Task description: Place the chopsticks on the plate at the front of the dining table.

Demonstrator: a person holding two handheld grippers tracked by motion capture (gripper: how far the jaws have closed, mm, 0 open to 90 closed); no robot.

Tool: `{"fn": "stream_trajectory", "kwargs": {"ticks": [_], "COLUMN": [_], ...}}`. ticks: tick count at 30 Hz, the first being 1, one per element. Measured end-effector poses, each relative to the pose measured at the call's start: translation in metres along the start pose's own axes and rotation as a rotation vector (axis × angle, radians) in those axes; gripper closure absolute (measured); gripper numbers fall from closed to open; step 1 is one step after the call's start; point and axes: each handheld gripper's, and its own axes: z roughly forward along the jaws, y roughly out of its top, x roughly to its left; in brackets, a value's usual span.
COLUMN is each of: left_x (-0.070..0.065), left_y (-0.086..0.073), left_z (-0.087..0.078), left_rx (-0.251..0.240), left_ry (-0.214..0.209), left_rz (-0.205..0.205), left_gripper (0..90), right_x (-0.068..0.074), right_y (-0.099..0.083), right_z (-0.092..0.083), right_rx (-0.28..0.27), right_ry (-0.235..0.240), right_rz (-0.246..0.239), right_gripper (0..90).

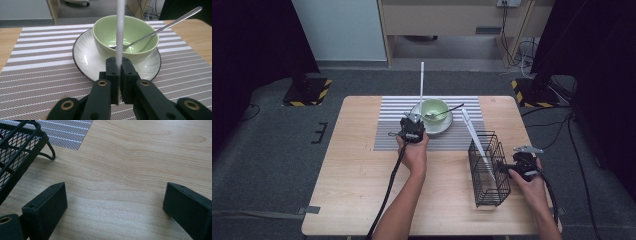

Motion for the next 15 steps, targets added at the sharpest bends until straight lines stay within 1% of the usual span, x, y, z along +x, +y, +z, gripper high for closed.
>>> {"fn": "stream_trajectory", "kwargs": {"ticks": [2,7,15], "left_x": [0.001,0.001,0.001], "left_y": [-0.002,-0.006,-0.012], "left_z": [0.001,0.004,0.008], "left_rx": [0.008,0.035,0.052], "left_ry": [0.009,0.016,0.024], "left_rz": [-0.006,-0.020,-0.024], "left_gripper": [86.1,86.1,86.1], "right_x": [0.000,0.001,0.001], "right_y": [0.000,0.000,0.000], "right_z": [0.000,0.000,0.000], "right_rx": [0.000,0.001,0.001], "right_ry": [0.000,-0.003,-0.004], "right_rz": [0.002,0.002,0.002], "right_gripper": [5.3,5.1,5.0]}}
